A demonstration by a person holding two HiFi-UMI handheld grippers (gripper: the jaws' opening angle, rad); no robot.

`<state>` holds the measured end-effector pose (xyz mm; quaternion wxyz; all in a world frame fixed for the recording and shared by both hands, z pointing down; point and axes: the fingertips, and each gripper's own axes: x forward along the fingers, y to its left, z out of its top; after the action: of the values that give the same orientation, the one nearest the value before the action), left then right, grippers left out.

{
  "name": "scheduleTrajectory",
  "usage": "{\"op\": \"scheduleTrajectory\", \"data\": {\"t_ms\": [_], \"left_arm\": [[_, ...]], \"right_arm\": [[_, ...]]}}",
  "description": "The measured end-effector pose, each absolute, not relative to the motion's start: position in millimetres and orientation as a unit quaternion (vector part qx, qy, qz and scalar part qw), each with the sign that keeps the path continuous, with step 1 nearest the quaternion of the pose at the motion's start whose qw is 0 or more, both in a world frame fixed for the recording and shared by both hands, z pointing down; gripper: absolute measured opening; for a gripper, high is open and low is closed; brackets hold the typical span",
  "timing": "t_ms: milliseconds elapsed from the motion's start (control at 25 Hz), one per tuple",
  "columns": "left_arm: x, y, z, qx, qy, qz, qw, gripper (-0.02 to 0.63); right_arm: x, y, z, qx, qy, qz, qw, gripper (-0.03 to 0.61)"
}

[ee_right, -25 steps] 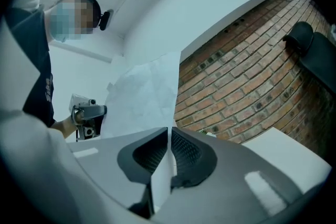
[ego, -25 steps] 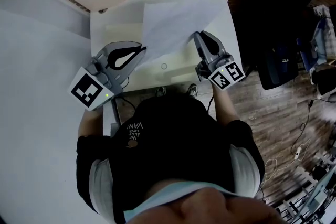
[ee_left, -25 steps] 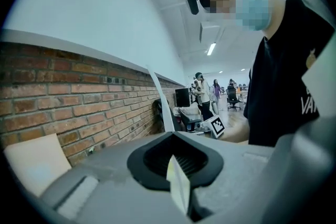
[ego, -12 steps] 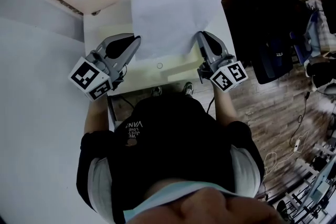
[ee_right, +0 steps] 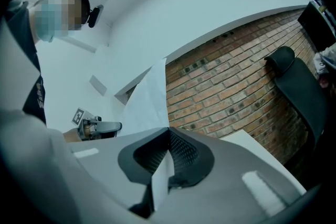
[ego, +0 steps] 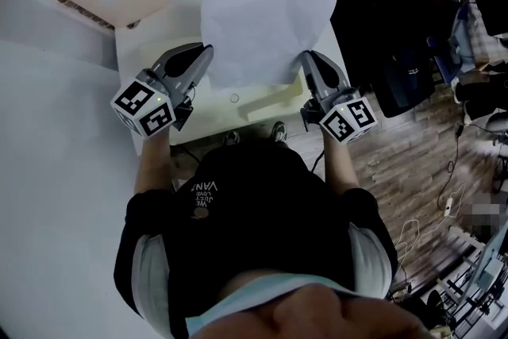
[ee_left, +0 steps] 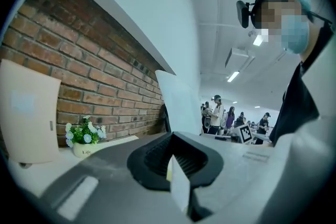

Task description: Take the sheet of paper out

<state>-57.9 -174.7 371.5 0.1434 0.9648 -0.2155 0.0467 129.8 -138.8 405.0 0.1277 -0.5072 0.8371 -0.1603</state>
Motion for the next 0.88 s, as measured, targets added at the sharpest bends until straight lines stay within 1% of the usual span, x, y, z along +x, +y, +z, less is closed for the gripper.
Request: {"op": "scheduleTrajectory", "data": {"t_ms": [480,880], "left_arm": [[-34,-178,400,0.965,-0.181,0.041,0.186,0.002],[-14,-174,409,0.968,-0.141,0.041,0.206,0.002]], "right_arm": [[150,-109,410,-0.56,0.804,-0.167,0.113,0.0],[162,-84,412,-0.602,0.773,-0.166,0.112,0.0]]}}
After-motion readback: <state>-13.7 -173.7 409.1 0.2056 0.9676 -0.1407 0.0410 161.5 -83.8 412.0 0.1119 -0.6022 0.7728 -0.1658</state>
